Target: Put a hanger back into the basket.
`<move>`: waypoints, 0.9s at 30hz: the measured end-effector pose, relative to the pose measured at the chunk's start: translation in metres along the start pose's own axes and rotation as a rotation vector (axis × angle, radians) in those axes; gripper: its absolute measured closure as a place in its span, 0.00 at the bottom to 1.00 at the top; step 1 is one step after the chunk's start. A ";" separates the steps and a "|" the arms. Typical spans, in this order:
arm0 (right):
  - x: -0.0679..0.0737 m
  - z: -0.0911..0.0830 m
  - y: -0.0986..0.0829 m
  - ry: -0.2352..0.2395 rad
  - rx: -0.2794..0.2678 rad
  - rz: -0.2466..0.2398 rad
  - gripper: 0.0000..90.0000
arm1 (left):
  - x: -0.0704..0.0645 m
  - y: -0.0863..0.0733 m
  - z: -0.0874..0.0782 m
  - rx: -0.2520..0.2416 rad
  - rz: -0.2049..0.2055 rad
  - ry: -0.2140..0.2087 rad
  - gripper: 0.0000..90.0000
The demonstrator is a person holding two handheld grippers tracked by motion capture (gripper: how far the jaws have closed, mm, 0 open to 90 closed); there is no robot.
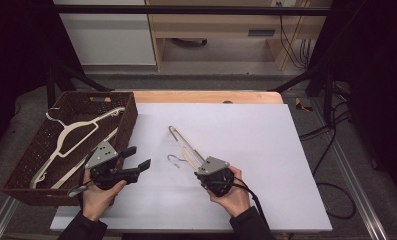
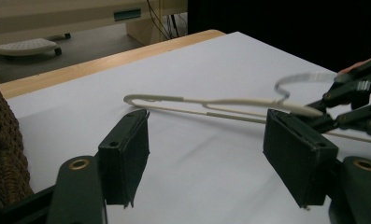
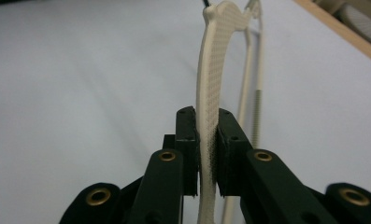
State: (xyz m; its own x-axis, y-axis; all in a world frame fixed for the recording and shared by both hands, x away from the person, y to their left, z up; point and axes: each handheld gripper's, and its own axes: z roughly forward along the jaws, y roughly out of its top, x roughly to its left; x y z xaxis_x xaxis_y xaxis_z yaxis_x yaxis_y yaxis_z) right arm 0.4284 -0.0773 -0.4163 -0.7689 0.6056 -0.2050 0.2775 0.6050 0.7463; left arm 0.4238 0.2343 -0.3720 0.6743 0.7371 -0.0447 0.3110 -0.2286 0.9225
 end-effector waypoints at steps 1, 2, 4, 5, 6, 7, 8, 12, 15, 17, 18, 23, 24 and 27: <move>-0.004 -0.004 -0.001 -0.025 -0.003 0.009 0.93 | 0.000 0.000 0.000 0.002 0.000 -0.001 0.35; -0.007 -0.006 -0.002 -0.036 -0.011 0.011 0.93 | 0.000 0.000 0.000 0.004 -0.001 0.000 0.34; -0.013 -0.011 -0.004 -0.072 -0.025 0.029 0.95 | 0.000 -0.001 0.001 0.005 0.004 0.004 0.34; -0.016 -0.014 -0.004 -0.077 -0.030 0.035 0.96 | 0.000 -0.001 0.001 0.007 0.008 0.002 0.34; -0.019 -0.017 -0.005 -0.078 -0.034 0.048 0.96 | 0.000 -0.002 0.001 0.007 0.013 0.004 0.33; -0.022 -0.020 -0.006 -0.066 -0.044 0.059 0.96 | -0.001 -0.002 0.002 0.008 0.016 0.002 0.33; -0.023 -0.023 -0.006 -0.065 -0.049 0.069 0.96 | -0.001 -0.002 0.002 0.009 0.021 -0.001 0.32; -0.028 -0.033 -0.006 -0.054 -0.067 0.081 0.96 | -0.004 -0.002 0.003 0.009 0.048 -0.017 0.28; -0.029 -0.042 -0.005 0.019 -0.106 0.103 0.96 | -0.007 -0.001 0.004 0.015 0.081 -0.023 0.21; -0.026 -0.046 -0.002 0.056 -0.120 0.095 0.96 | -0.010 -0.001 0.006 0.022 0.102 -0.035 0.18; -0.024 -0.048 -0.001 0.076 -0.128 0.087 0.96 | -0.012 0.000 0.006 0.025 0.110 -0.042 0.16; -0.012 -0.044 0.006 0.215 -0.142 0.066 0.96 | -0.022 0.001 0.010 0.040 0.163 -0.069 0.13; -0.009 -0.042 0.008 0.242 -0.137 0.063 0.96 | -0.024 0.001 0.011 0.044 0.178 -0.073 0.13; 0.000 -0.036 0.011 0.290 -0.127 0.042 0.96 | -0.029 0.000 0.014 0.065 0.206 -0.087 0.16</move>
State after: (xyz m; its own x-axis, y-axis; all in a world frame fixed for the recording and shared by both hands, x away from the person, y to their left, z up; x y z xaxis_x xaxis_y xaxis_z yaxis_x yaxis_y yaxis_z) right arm 0.4108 -0.0898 -0.3850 -0.8956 0.4448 0.0036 0.2526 0.5020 0.8272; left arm 0.4143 0.2040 -0.3761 0.7827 0.6132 0.1068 0.2011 -0.4115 0.8889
